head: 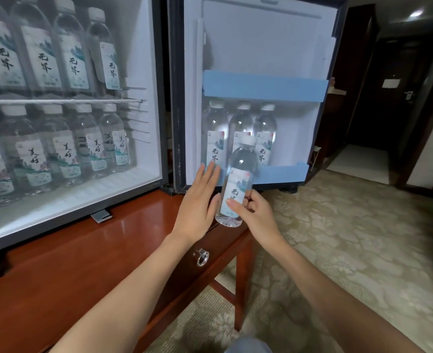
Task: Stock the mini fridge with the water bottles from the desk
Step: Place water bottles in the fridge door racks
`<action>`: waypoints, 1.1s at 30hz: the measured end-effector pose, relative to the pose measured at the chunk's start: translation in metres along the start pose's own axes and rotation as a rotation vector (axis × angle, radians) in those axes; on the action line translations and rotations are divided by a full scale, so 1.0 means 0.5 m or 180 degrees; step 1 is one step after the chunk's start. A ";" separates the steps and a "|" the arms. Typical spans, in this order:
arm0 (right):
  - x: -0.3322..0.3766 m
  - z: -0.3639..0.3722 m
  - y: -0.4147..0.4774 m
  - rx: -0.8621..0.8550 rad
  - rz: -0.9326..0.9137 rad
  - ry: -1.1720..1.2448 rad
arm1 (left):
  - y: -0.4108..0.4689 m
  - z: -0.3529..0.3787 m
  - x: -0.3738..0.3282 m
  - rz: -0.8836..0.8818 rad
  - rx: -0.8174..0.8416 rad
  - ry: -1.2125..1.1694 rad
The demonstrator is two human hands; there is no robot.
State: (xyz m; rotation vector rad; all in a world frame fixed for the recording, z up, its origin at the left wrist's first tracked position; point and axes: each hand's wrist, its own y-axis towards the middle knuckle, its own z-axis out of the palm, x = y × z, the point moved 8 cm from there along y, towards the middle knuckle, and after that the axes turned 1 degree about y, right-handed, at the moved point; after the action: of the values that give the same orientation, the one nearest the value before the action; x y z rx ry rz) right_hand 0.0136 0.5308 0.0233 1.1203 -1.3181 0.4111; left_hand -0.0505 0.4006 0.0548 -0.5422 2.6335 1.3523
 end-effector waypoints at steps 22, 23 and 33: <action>0.149 -0.219 0.115 -0.1121 -0.0552 -0.0165 | 0.024 0.012 0.003 0.0049 -0.0461 0.1264; 0.145 -0.220 0.115 -0.1123 -0.0549 -0.0219 | 0.024 0.012 0.002 0.0041 -0.0458 0.1245; 0.126 -0.246 0.127 -0.1191 -0.0571 -0.0978 | 0.024 0.007 -0.005 0.0018 -0.0448 0.1076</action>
State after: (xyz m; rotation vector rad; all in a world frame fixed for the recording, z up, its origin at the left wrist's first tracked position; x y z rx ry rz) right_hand 0.0484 0.6399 0.1234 0.9962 -1.4716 -0.1448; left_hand -0.0527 0.4105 0.0623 -0.8516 2.8085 1.5805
